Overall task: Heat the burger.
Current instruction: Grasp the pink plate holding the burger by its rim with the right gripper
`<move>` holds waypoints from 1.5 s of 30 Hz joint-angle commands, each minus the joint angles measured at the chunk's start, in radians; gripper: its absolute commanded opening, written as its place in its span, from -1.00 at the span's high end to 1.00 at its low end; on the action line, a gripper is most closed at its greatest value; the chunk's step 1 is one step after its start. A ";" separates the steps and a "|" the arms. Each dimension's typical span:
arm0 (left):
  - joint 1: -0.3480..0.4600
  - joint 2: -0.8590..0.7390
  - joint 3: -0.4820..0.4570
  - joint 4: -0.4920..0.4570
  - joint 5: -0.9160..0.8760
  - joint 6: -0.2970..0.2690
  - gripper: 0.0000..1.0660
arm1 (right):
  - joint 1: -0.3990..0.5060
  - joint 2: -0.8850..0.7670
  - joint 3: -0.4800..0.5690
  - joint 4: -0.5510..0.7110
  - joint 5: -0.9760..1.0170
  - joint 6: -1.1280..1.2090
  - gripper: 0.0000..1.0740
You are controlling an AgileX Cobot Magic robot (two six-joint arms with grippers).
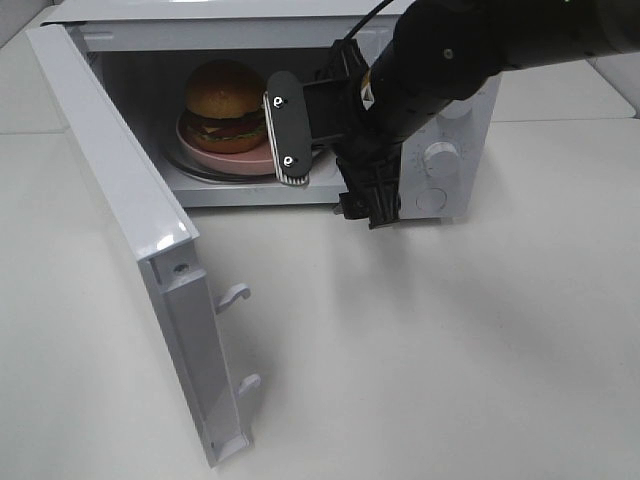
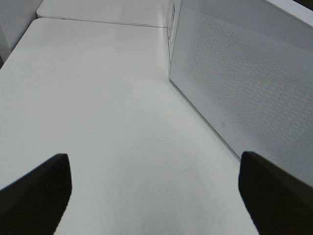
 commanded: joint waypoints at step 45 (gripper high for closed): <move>0.000 -0.006 0.001 -0.005 0.006 0.001 -0.59 | -0.013 0.454 -0.492 0.065 -0.009 0.056 -0.49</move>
